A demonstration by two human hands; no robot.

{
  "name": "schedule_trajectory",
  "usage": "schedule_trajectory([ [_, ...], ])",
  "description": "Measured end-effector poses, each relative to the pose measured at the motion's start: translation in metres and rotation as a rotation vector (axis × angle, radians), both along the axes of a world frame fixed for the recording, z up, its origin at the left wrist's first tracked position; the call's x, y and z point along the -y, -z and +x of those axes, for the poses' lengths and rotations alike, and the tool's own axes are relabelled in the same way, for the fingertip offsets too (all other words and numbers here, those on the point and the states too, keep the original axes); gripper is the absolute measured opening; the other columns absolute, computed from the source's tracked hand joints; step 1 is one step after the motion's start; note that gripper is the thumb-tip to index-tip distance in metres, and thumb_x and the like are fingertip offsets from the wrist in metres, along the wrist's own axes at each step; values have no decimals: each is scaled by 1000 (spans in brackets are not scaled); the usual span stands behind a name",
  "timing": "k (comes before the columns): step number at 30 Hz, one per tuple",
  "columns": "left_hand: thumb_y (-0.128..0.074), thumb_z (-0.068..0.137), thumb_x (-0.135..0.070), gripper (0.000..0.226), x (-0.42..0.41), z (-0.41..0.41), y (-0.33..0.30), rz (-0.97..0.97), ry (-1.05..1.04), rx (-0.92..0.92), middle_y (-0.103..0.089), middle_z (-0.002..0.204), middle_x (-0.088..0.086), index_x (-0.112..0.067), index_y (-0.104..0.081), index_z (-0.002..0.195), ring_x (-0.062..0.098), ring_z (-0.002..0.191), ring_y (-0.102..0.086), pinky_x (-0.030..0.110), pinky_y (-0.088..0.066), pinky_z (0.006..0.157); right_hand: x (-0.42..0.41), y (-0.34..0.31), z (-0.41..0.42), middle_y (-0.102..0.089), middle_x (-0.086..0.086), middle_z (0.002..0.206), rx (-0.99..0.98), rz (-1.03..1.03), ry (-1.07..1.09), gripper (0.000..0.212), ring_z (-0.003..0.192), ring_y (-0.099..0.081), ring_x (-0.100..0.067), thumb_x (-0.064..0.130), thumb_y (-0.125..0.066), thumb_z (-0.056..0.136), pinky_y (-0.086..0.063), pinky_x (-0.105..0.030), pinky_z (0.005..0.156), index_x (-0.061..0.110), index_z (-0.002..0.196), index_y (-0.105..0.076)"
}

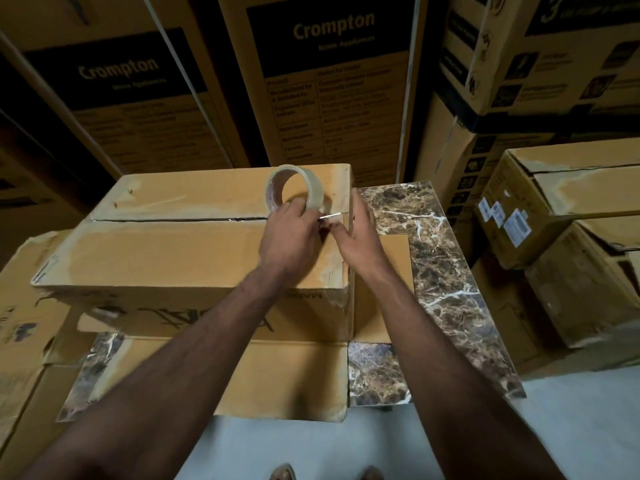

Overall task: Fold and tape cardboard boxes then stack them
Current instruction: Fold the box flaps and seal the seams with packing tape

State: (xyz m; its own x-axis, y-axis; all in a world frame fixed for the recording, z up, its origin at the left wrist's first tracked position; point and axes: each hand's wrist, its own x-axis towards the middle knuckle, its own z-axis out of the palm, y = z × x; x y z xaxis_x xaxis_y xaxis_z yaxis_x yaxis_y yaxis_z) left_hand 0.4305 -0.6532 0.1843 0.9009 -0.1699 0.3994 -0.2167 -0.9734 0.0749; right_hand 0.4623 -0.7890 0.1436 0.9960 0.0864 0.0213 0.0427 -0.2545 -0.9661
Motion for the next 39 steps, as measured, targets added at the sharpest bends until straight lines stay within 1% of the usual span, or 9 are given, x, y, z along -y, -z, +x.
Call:
schedule_trajectory([
  [3,-62,90,-27,24,10,-11,-11,-20,83,76,-63,102,13,-9,-66,105,27,88,-56,36,-43,72,8,-14,-23,-36,-1,160,141,51,-13,68,143,-38,-13,6,-53,99,-38,-38,117,24,159,-25],
  [10,-43,103,-24,27,92,-32,-42,-598,328,70,-60,90,9,-8,-65,100,20,80,-53,32,-39,65,53,-48,-75,-67,10,103,308,210,301,31,95,-63,6,18,-40,102,-51,-17,81,12,120,-64],
  [16,-42,106,-25,26,154,-66,23,-1304,316,-552,-64,89,3,-19,-63,91,15,80,-62,30,-52,73,118,2,-142,-67,4,92,252,-163,427,25,78,-59,11,21,-53,99,-41,-6,68,4,109,-69],
  [18,-48,98,-45,30,168,-76,79,-1294,142,-692,-68,107,6,-32,-73,90,22,94,-67,38,-58,83,139,36,-165,-70,-3,92,194,-346,448,31,76,-59,0,27,-52,96,-41,-12,67,4,105,-70],
  [20,-51,95,-48,28,178,-92,119,-1279,-1,-834,-65,115,12,-38,-74,85,22,91,-67,30,-59,73,155,74,-179,-69,-11,88,114,-555,428,34,78,-61,-24,30,-47,94,-45,-28,71,6,99,-69],
  [26,-45,105,-19,14,204,-112,173,-1291,-211,-1165,-64,84,14,-15,-56,98,23,67,-56,37,-46,64,179,132,-194,-73,-16,91,-59,-1112,356,34,89,-66,-39,16,-85,72,-52,-44,75,9,102,-71],
  [30,-45,102,-12,19,212,-103,191,-1253,-180,-1292,-62,71,8,-10,-60,112,21,58,-51,33,-39,54,188,145,-186,-73,-14,110,-72,-1198,373,32,107,-62,-37,21,-75,85,-47,-44,88,9,114,-69],
  [33,-50,98,-13,22,213,-94,189,-1155,-137,-1287,-66,79,10,-5,-59,117,24,72,-57,37,-42,64,189,147,-180,-68,-11,124,-144,-1159,317,40,120,-56,-32,36,-65,94,-42,-44,97,13,126,-63],
  [39,-47,100,-15,29,211,-81,135,-819,70,-1014,-64,77,8,-11,-60,75,26,75,-60,34,-47,65,174,132,-182,-61,-10,131,-69,-1017,529,41,123,-53,-30,38,-57,96,-42,-47,100,15,130,-59],
])
